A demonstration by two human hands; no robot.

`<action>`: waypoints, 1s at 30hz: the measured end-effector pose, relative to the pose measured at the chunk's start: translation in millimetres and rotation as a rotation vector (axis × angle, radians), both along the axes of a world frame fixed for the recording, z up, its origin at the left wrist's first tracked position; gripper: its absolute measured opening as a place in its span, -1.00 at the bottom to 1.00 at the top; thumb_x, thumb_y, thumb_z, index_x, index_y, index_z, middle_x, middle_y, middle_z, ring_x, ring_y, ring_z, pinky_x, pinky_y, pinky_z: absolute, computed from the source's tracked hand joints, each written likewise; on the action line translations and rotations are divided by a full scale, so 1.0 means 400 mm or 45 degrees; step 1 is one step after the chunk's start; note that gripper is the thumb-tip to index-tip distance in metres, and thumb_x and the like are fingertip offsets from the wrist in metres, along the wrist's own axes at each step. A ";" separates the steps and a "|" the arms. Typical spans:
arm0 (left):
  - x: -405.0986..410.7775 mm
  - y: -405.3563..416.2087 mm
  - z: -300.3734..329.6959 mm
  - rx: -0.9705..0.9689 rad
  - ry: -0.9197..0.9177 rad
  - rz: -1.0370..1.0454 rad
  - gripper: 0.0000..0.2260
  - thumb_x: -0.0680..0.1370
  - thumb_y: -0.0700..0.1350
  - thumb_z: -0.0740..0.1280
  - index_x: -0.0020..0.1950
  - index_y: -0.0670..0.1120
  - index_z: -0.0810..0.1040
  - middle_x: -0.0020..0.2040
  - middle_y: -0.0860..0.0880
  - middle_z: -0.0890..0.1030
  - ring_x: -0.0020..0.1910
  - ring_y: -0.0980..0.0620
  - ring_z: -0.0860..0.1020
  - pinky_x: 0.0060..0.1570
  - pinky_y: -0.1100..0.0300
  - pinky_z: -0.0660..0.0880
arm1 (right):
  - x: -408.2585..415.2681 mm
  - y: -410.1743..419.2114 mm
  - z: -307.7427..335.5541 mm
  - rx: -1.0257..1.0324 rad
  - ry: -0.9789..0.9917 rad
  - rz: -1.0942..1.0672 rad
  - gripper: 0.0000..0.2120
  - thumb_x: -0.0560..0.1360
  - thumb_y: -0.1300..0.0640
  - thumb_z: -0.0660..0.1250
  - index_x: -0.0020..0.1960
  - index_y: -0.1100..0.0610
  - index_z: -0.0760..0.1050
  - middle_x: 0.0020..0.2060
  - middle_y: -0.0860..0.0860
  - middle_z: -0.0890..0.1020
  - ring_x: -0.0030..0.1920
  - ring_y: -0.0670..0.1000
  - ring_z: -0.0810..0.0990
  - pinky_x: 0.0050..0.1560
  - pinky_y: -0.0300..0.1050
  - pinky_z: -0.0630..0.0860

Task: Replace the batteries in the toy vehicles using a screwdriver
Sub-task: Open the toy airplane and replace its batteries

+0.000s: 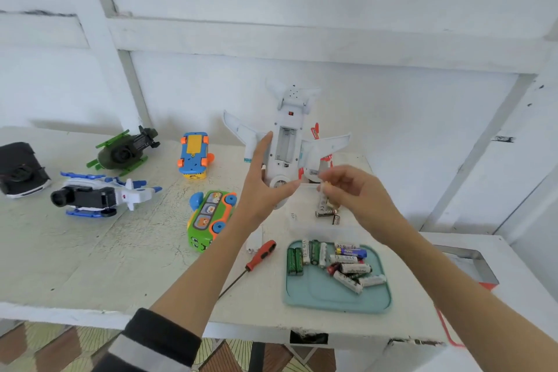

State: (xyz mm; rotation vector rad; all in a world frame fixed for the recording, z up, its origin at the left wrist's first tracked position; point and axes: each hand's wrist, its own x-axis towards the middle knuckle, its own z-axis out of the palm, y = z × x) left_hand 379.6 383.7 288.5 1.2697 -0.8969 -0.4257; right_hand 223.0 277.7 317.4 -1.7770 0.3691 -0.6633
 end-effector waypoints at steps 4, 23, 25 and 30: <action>-0.004 -0.001 -0.005 -0.011 0.032 0.000 -0.20 0.41 -0.34 0.48 0.42 0.27 0.20 0.37 0.05 0.47 0.00 0.22 0.61 -0.11 0.33 0.53 | 0.041 0.002 0.085 0.200 -0.297 -0.050 -0.86 0.43 0.39 0.35 -0.07 0.22 0.57 -0.22 0.14 0.64 -0.29 0.02 0.59 -0.19 -0.18 0.55; -0.008 0.002 -0.023 0.050 0.089 -0.060 -0.21 0.46 -0.28 0.47 0.47 0.26 0.14 0.39 0.09 0.44 0.08 0.21 0.61 0.00 0.30 0.55 | 0.209 -0.016 0.088 -1.076 -0.005 -0.247 -0.88 0.19 0.50 0.27 -0.38 0.33 0.42 -0.39 0.16 0.43 -0.39 0.11 0.38 -0.39 -0.06 0.35; -0.011 -0.002 -0.022 0.082 0.064 -0.043 -0.21 0.42 -0.12 0.54 0.41 0.40 0.16 0.47 0.07 0.37 0.30 0.07 0.51 0.22 0.15 0.52 | 0.214 -0.013 0.095 -1.064 0.022 -0.257 -0.82 0.18 0.50 0.26 -0.41 0.25 0.38 -0.41 0.07 0.36 -0.39 0.07 0.32 -0.41 -0.19 0.22; -0.016 -0.013 -0.016 0.120 0.030 -0.008 -0.24 0.34 0.05 0.53 0.34 0.52 0.19 0.51 0.04 0.32 0.45 -0.12 0.35 0.38 -0.12 0.39 | 0.231 -0.023 0.094 -1.091 0.115 -0.258 -0.79 0.20 0.51 0.24 -0.41 0.22 0.39 -0.41 -0.02 0.30 -0.38 0.05 0.30 -0.42 -0.28 0.14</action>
